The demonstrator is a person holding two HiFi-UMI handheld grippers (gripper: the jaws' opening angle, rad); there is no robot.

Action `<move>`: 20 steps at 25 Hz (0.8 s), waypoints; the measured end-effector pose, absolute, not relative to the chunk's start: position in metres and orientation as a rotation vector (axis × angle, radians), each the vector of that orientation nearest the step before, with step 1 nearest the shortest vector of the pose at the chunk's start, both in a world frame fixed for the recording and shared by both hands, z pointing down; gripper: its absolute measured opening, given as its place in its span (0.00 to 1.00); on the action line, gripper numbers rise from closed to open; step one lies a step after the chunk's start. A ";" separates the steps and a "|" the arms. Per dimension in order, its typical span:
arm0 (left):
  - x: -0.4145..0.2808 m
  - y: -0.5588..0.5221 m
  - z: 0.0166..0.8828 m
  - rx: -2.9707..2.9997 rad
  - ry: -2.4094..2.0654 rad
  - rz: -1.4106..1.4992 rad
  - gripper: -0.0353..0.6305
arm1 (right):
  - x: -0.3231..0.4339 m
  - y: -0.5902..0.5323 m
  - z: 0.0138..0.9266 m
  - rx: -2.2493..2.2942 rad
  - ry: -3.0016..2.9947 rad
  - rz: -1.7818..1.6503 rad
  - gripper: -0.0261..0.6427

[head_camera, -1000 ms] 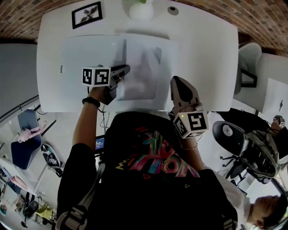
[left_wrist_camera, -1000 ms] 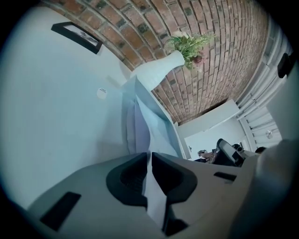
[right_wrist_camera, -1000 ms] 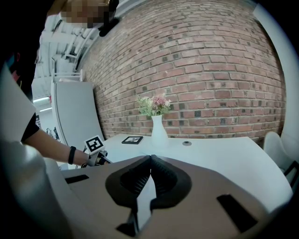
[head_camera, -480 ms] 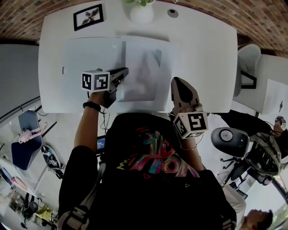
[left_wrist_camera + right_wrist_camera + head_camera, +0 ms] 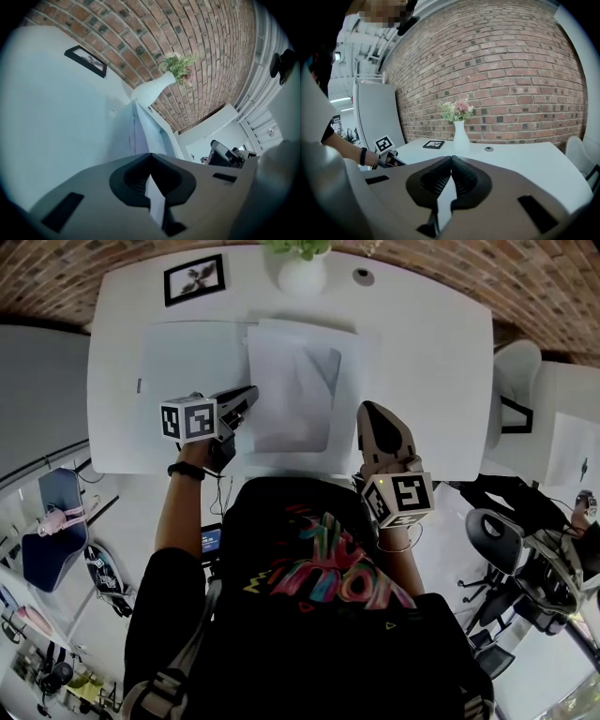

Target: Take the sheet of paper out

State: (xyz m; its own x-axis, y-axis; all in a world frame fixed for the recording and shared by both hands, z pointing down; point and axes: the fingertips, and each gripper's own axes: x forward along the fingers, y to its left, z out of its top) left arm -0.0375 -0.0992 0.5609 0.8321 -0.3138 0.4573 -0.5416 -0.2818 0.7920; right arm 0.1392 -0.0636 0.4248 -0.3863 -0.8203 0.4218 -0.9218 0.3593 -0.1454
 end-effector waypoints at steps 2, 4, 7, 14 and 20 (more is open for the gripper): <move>-0.050 -0.097 0.558 1.889 -0.674 0.233 0.09 | 0.133 -0.064 0.424 1.535 -2.358 0.517 0.07; -0.063 -0.094 0.555 1.886 -0.706 0.215 0.09 | 0.128 -0.065 0.423 1.516 -2.374 0.503 0.06; -0.085 -0.089 0.548 1.879 -0.754 0.177 0.09 | 0.120 -0.067 0.420 1.484 -2.405 0.462 0.07; -0.130 -0.075 0.524 1.889 -0.866 0.103 0.09 | 0.098 -0.072 0.408 1.429 -2.458 0.407 0.07; -0.177 -0.046 0.490 1.906 -0.947 -0.014 0.09 | 0.060 -0.061 0.397 1.385 -2.495 0.384 0.07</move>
